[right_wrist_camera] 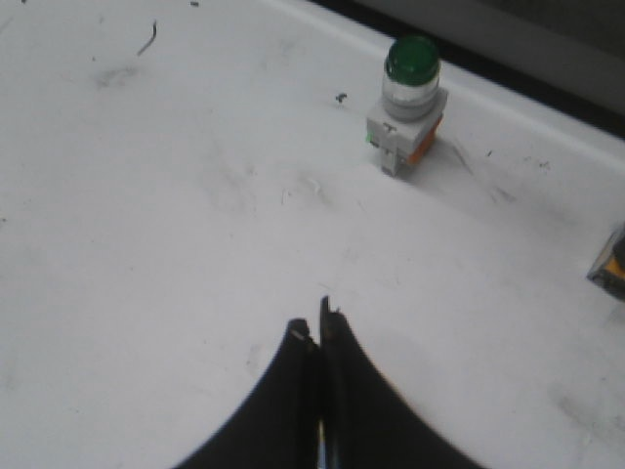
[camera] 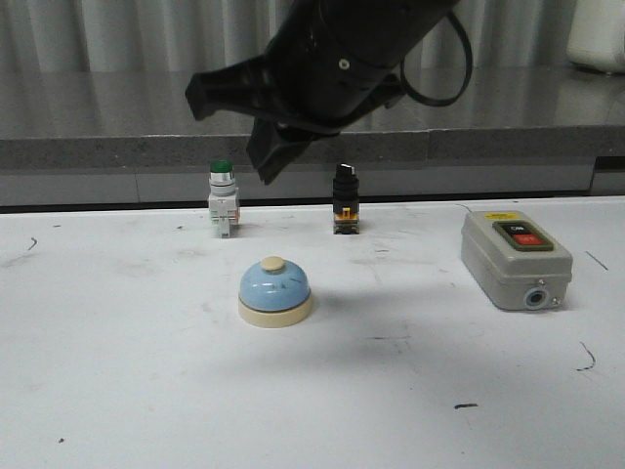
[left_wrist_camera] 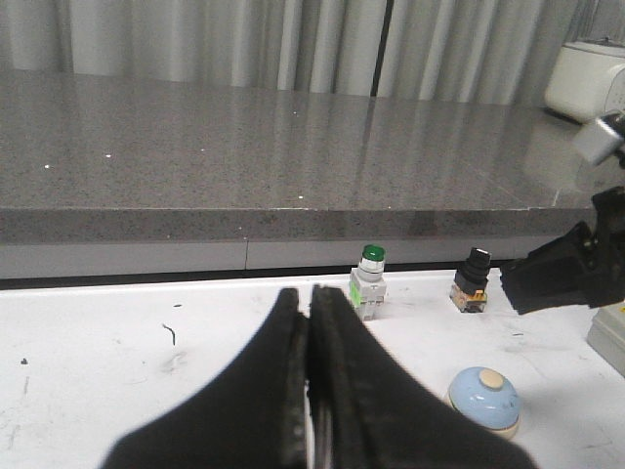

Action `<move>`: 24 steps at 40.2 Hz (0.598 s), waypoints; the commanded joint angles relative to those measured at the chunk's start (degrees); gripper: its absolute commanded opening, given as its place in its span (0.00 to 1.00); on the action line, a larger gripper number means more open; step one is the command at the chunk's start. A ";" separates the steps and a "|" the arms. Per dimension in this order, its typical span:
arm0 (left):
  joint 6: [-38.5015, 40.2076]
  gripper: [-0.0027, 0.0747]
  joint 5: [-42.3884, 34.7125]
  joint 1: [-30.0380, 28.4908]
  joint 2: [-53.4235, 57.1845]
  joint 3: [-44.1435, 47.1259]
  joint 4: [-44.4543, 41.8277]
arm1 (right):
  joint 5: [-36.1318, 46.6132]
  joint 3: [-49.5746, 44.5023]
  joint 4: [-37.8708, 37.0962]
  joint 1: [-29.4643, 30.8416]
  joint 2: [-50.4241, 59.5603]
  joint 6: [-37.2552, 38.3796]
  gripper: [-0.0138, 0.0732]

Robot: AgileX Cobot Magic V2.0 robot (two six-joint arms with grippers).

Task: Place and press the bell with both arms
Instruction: 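Lift the right gripper up and away from the bell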

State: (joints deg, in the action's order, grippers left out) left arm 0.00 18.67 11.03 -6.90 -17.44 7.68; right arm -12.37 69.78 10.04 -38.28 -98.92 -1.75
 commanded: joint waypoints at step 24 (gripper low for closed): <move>0.66 0.01 -4.43 -0.21 -0.62 -1.45 0.49 | 3.74 -31.31 -0.21 25.95 45.21 -0.52 0.08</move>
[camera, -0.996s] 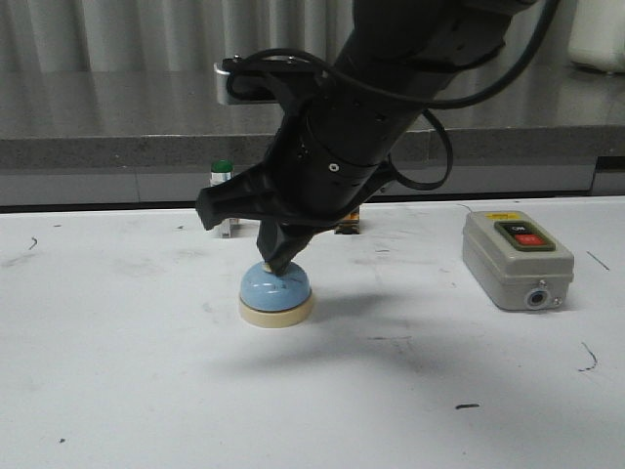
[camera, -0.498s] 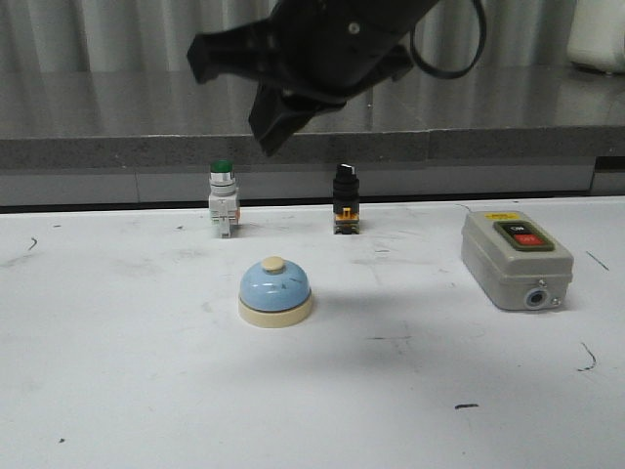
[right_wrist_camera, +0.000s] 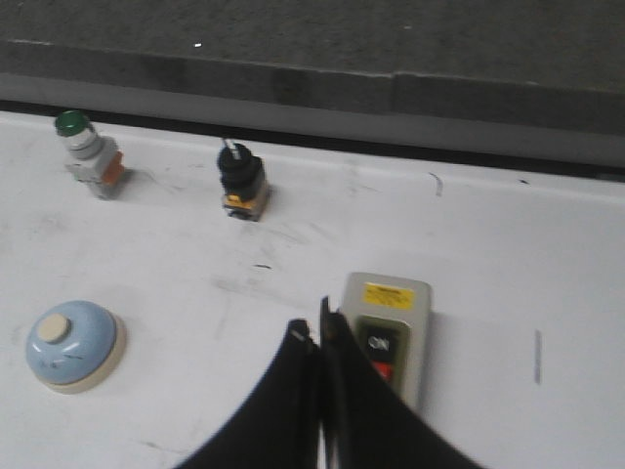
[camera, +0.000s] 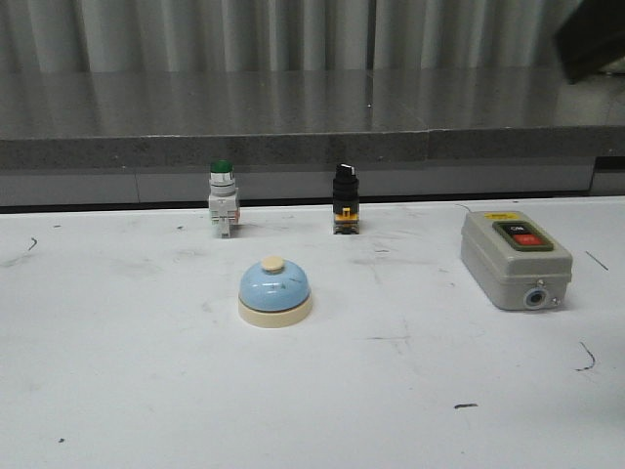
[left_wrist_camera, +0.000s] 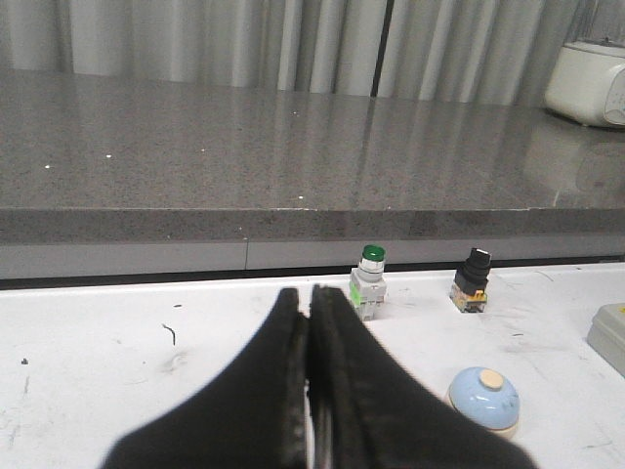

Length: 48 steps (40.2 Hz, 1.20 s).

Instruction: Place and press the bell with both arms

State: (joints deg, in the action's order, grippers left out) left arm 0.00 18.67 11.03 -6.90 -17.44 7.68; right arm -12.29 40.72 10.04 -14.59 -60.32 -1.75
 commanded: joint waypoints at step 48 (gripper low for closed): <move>0.66 0.01 -4.43 -0.21 -0.62 -1.45 0.49 | 6.38 -23.02 -1.00 3.59 44.80 -0.94 0.08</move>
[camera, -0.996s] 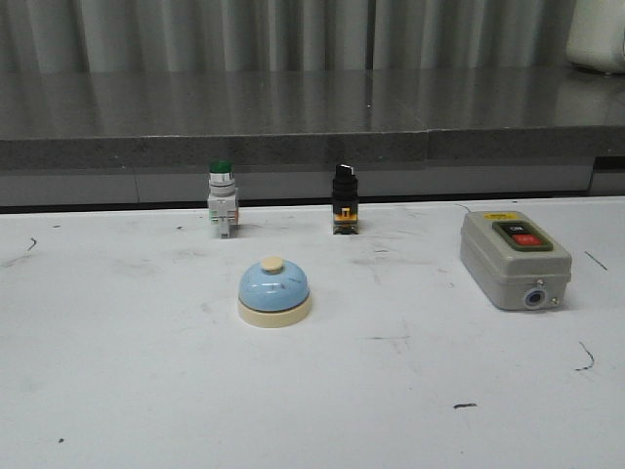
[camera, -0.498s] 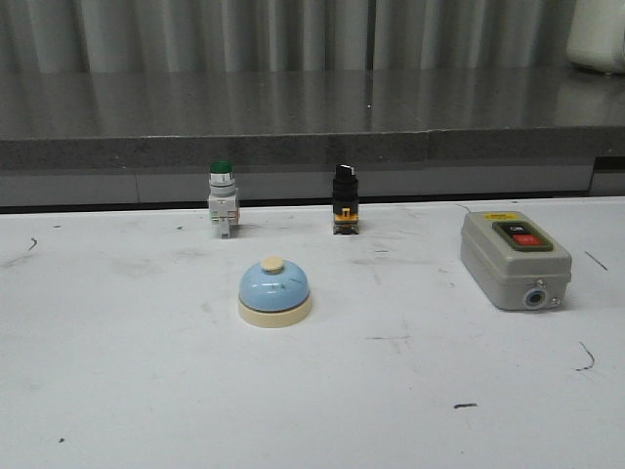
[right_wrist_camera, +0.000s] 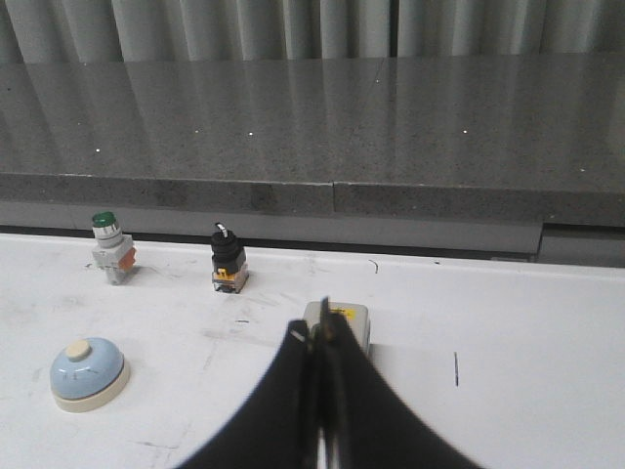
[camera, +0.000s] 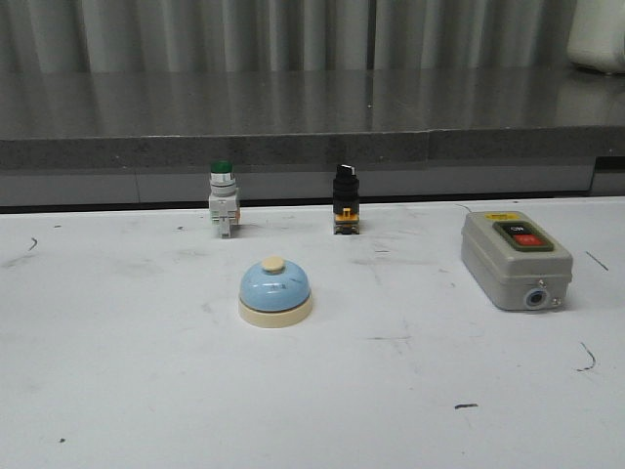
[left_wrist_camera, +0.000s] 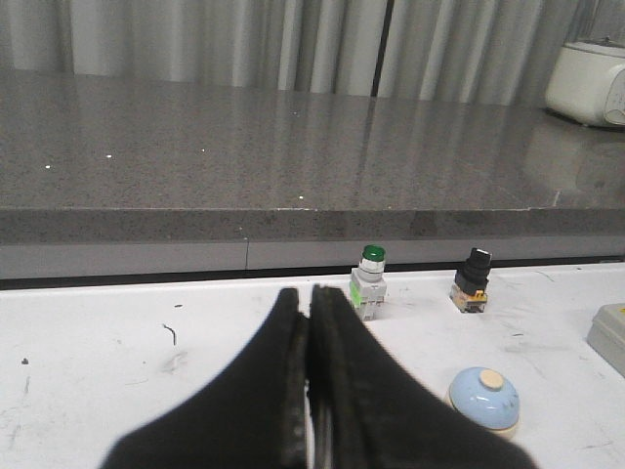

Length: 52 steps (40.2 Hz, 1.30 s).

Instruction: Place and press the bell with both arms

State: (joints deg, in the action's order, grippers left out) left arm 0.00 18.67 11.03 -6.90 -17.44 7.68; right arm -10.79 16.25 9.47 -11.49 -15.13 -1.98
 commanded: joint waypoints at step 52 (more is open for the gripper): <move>0.66 0.01 -15.34 -10.62 8.07 18.98 -0.90 | 4.53 1.45 -0.44 0.49 -0.39 -0.72 0.08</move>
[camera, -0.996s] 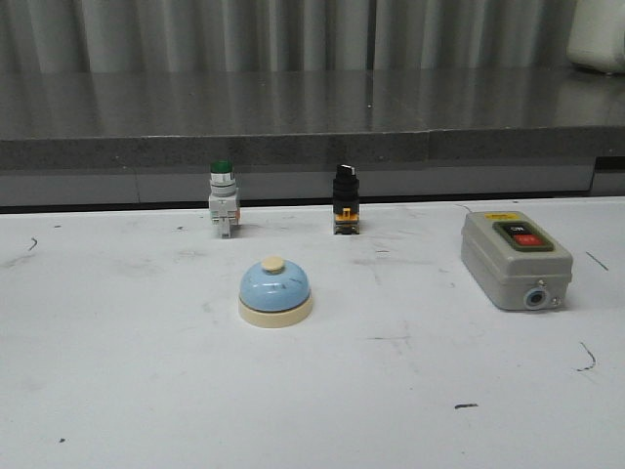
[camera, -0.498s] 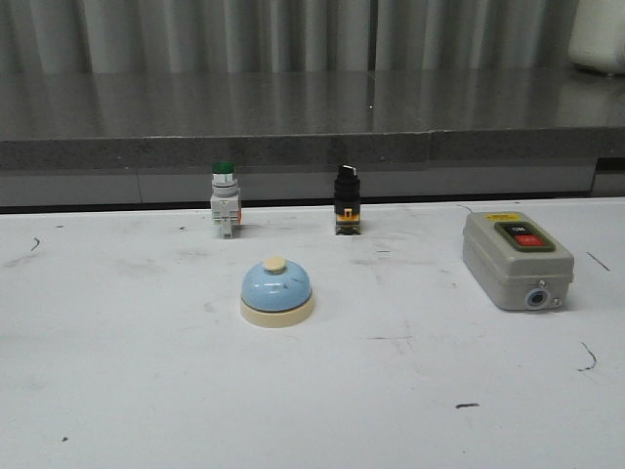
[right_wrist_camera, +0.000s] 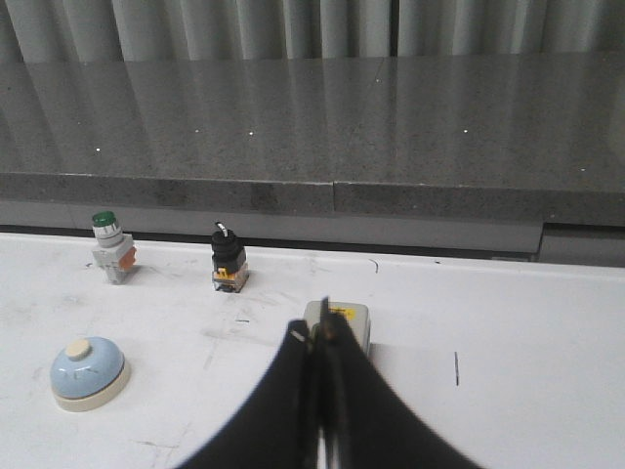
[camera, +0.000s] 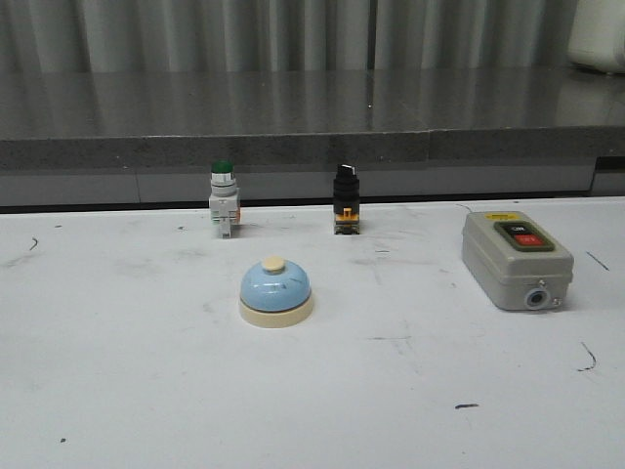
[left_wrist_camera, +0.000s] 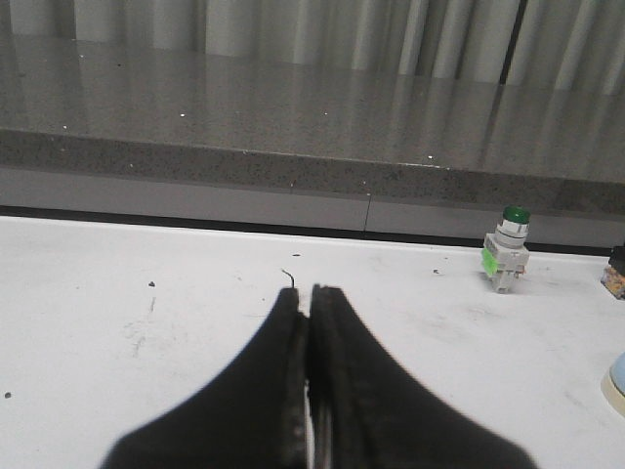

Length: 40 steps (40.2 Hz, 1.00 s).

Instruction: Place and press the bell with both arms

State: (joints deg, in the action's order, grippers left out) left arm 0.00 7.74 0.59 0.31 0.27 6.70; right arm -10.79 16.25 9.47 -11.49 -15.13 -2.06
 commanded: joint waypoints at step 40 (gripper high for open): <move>0.66 0.01 -4.41 -0.18 0.87 1.28 0.08 | 5.79 -8.36 -8.60 9.03 7.59 -1.58 0.08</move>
State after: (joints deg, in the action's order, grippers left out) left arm 0.00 7.83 0.59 0.31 0.27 6.70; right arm -9.68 9.02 3.40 -4.18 -9.43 -2.68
